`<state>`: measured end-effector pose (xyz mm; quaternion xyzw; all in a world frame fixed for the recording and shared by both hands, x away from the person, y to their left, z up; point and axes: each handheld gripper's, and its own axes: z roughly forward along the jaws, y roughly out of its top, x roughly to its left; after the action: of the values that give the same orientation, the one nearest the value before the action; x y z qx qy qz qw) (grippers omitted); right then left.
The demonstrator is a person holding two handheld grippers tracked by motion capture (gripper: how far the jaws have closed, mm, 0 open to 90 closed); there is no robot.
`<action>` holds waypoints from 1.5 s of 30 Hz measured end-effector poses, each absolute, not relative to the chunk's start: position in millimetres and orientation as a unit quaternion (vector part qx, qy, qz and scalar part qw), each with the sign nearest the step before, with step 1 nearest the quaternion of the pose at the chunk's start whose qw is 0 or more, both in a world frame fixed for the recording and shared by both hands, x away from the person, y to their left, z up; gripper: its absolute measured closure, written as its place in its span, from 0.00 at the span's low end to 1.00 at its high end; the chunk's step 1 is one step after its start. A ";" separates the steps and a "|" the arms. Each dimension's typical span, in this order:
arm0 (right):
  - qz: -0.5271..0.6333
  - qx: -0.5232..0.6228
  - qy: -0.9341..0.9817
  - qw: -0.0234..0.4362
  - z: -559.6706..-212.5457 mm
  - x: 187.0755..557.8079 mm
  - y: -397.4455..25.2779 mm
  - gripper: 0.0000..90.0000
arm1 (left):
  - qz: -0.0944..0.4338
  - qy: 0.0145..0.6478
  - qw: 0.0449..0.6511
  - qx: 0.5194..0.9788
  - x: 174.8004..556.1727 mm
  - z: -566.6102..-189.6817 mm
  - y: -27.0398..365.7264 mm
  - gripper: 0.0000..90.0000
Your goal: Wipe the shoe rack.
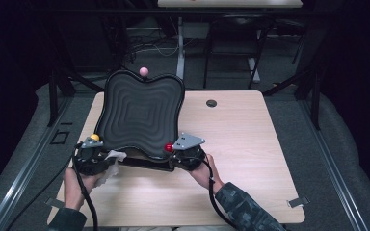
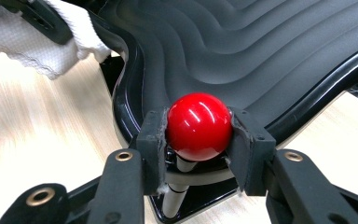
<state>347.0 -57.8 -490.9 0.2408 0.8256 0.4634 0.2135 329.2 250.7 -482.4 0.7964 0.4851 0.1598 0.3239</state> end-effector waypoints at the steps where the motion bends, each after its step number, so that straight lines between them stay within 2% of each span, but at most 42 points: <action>1: 0.464 0.241 0.826 0.214 -491.0 347.0 -57.8 0.67 | 0.162 0.481 0.325 0.798 330.1 -482.6 248.6 0.90; 16: 0.465 0.241 0.825 0.215 -491.4 346.6 -57.8 0.67 | 0.164 0.461 0.346 0.800 336.8 -486.6 215.9 0.89; 26: 0.465 0.241 0.825 0.214 -491.3 346.8 -58.0 0.67 | 0.153 0.425 0.346 0.822 327.0 -481.9 189.1 0.89; 36: 0.465 0.243 0.824 0.214 -491.3 347.4 -58.6 0.67 | 0.128 0.402 0.350 0.836 317.1 -481.8 166.2 0.89; 45: 0.466 0.243 0.823 0.214 -491.4 347.9 -58.9 0.67 | 0.082 0.401 0.373 0.833 318.1 -488.6 147.0 0.89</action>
<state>347.9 -58.9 -491.4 0.2435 0.8233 0.4657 0.2145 318.1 147.0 -488.6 0.8331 0.4006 0.0822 0.3725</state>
